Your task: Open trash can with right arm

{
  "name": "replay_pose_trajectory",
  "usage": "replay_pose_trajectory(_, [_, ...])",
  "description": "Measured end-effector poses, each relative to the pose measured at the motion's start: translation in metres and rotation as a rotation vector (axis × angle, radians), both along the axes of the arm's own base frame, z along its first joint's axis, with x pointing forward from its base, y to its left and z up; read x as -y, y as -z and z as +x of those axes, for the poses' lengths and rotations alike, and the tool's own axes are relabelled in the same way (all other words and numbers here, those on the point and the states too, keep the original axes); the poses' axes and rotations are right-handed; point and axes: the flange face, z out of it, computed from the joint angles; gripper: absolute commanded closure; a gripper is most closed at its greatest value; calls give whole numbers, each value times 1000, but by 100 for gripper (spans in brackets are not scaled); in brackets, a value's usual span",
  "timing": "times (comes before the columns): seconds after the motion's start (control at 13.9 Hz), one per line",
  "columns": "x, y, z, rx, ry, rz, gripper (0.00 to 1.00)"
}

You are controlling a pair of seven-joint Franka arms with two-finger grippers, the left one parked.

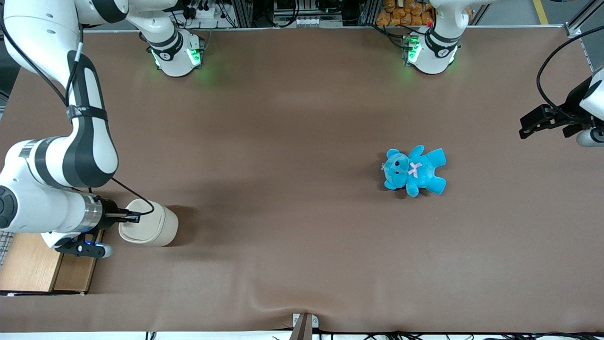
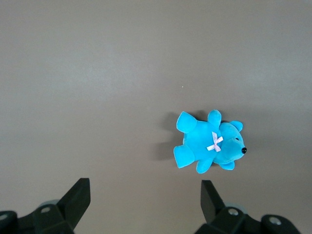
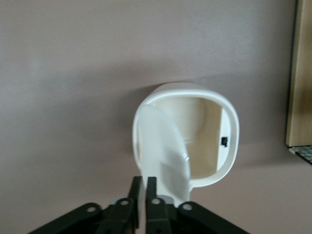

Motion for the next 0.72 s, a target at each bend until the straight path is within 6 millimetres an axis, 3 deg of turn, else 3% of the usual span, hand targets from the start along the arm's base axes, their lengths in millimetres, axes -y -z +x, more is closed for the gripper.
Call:
replay_pose_trajectory(0.14, [1, -13, 1, 13, 12, 30, 0])
replay_pose_trajectory(0.43, [9, -60, -12, 22, 16, 35, 0])
replay_pose_trajectory(0.72, [34, -106, -30, 30, 32, -3, 0])
